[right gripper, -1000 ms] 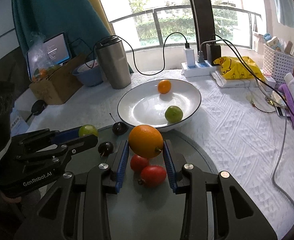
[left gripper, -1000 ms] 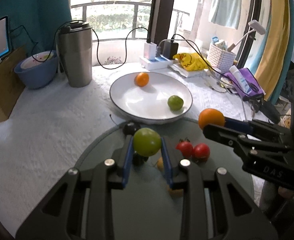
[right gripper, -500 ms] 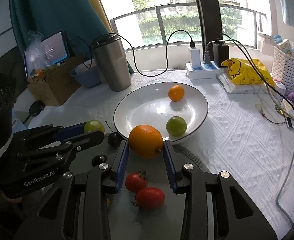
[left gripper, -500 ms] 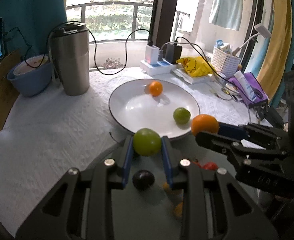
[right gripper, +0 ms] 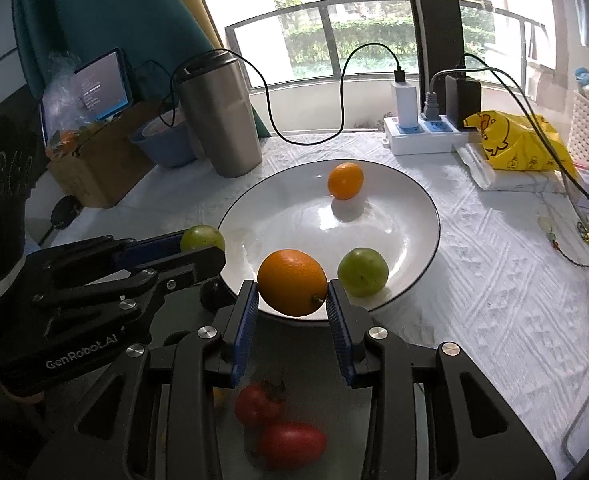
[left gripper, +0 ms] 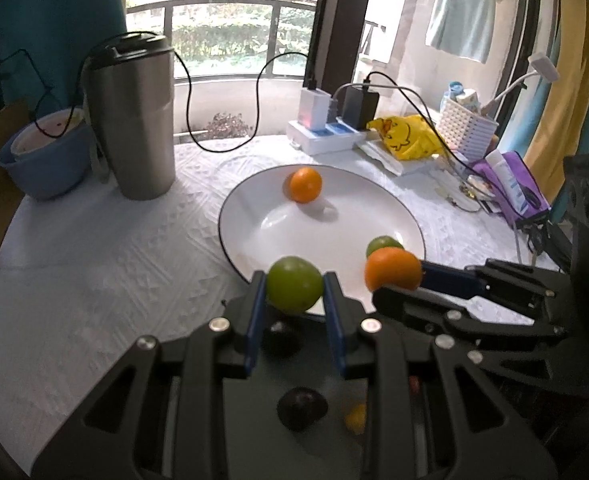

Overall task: Organize fruits
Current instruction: 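Release the orange from the right gripper while the left gripper releases the lime into the bowl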

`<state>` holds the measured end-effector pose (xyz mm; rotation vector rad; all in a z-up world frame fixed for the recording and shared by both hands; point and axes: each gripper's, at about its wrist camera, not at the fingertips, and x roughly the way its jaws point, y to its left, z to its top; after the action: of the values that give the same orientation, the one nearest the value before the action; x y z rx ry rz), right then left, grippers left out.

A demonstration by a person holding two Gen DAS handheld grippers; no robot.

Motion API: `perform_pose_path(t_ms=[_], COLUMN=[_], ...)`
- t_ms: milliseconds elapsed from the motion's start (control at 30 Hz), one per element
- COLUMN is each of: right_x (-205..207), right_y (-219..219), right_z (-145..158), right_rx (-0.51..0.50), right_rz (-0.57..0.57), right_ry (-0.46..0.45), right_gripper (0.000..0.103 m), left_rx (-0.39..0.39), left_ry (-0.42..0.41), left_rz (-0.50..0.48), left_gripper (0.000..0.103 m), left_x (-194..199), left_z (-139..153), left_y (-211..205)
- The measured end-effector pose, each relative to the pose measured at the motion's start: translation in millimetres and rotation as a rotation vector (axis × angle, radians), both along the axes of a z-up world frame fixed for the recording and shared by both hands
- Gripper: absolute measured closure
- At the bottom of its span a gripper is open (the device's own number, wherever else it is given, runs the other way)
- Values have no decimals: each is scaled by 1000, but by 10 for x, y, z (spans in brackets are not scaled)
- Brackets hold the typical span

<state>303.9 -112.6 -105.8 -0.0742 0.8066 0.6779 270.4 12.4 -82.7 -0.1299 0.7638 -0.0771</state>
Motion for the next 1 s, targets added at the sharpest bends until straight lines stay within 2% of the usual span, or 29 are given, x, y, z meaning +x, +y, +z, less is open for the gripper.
perform_pose_path(t_ms=[400, 567, 1000], right_x=[89, 73, -139], right_y=[26, -19, -156], right_z=[-42, -7, 131], right_rx=[-13, -14, -9], right_rz=[-15, -40, -73], right_ry=[9, 1, -25], right_gripper=[65, 56, 56], left_rx=[-26, -28, -43], left_ry=[45, 37, 2], left_rz=[1, 14, 30], left_gripper=[73, 71, 63], left_x=[140, 105, -135], left_z=[-69, -34, 112], left_y=[42, 61, 81])
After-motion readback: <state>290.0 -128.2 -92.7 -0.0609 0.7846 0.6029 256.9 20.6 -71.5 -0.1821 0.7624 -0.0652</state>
